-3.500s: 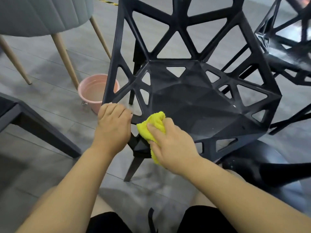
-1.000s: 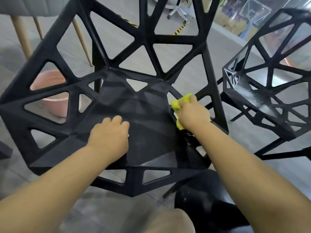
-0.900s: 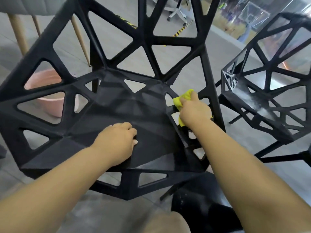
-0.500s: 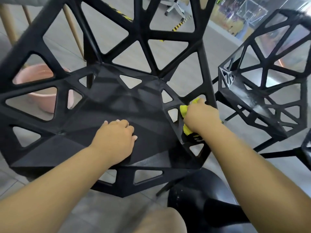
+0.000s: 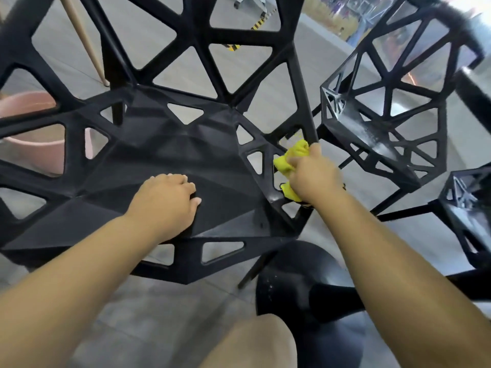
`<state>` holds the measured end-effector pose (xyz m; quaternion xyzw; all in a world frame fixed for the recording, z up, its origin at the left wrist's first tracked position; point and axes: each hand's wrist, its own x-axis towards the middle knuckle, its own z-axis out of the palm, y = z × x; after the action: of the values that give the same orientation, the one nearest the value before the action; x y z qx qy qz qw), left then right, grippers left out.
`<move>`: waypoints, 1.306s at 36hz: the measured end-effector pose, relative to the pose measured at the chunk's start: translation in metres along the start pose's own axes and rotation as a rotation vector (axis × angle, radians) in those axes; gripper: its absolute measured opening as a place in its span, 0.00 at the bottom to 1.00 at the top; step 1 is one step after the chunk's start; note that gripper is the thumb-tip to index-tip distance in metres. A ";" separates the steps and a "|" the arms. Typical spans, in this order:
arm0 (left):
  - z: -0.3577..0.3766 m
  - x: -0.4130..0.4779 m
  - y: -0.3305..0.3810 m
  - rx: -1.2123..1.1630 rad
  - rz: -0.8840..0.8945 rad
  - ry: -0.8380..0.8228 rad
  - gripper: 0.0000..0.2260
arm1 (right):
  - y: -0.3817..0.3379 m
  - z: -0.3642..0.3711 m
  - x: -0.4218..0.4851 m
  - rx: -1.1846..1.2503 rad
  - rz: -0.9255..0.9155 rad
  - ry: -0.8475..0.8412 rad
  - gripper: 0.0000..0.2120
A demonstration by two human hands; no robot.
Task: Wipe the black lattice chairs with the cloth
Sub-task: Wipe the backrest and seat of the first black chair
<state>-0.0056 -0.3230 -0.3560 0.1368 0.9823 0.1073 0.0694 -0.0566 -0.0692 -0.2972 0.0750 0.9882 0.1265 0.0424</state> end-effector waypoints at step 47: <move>0.024 0.010 0.024 -0.116 0.079 0.266 0.13 | -0.016 0.065 -0.081 0.456 0.371 0.305 0.22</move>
<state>-0.0046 -0.2929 -0.3747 0.1557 0.9688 0.1837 -0.0579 0.0277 -0.0813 -0.3591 0.2413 0.9556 -0.0828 -0.1476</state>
